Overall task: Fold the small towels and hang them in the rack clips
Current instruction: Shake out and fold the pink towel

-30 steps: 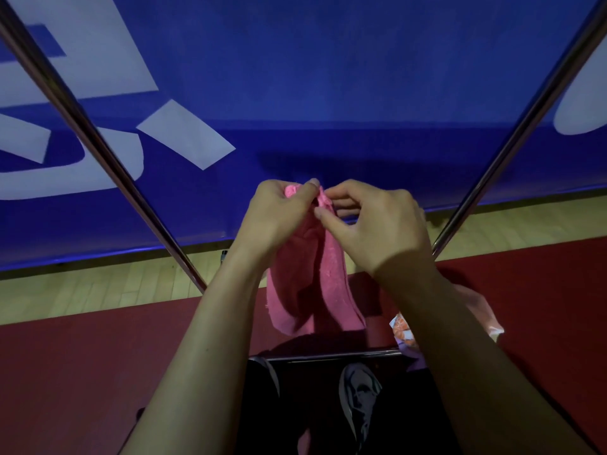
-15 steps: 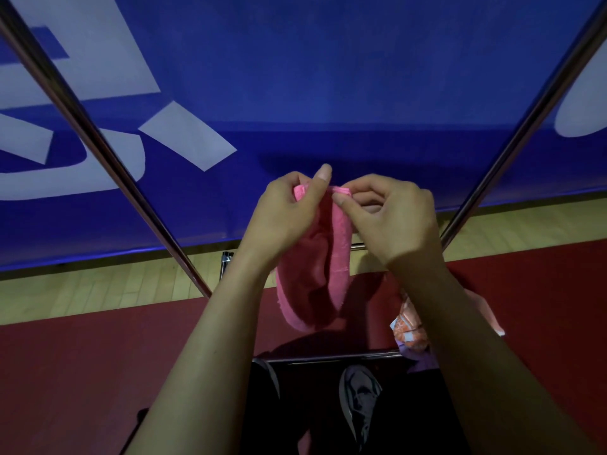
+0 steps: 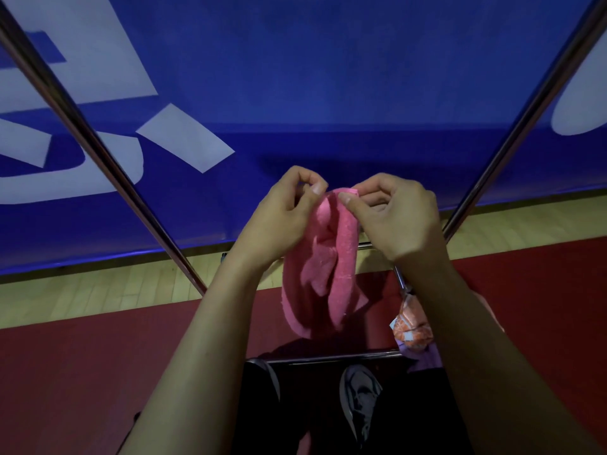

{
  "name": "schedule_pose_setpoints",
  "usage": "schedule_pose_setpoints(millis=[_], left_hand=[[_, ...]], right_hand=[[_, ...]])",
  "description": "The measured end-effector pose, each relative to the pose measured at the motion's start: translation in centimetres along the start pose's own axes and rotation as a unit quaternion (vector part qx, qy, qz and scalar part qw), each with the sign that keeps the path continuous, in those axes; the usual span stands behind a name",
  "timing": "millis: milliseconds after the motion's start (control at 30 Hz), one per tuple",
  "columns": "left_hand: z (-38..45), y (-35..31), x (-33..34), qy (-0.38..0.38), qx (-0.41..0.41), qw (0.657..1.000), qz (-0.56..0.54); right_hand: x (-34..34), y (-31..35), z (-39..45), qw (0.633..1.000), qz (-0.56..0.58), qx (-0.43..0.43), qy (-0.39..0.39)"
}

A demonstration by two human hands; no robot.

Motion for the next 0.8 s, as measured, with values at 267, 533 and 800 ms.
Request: schedule_pose_setpoints(millis=[267, 533, 800], left_hand=[[0.5, 1.3, -1.5, -0.022, -0.029, 0.998, 0.045], [0.8, 3.8, -7.1, -0.131, -0.057, 0.984, 0.105], [0.4, 5.6, -8.6, -0.18, -0.097, 0.965, 0.162]], right_hand=[[-0.6, -1.8, 1.0, 1.0, -0.014, 0.012, -0.007], [-4.7, -4.7, 3.0, 0.992, -0.081, 0.028, -0.09], [-5.4, -7.7, 3.3, 0.987, -0.133, 0.059, -0.062]])
Point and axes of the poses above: each hand's wrist, its own z-axis towards the middle knuckle, its own x-axis out of the palm, y = z × x, the point moved 9 cm from there along z, towards the middle knuckle, and after that the axes turned 2 degrees about -y, right-handed, at the moved point
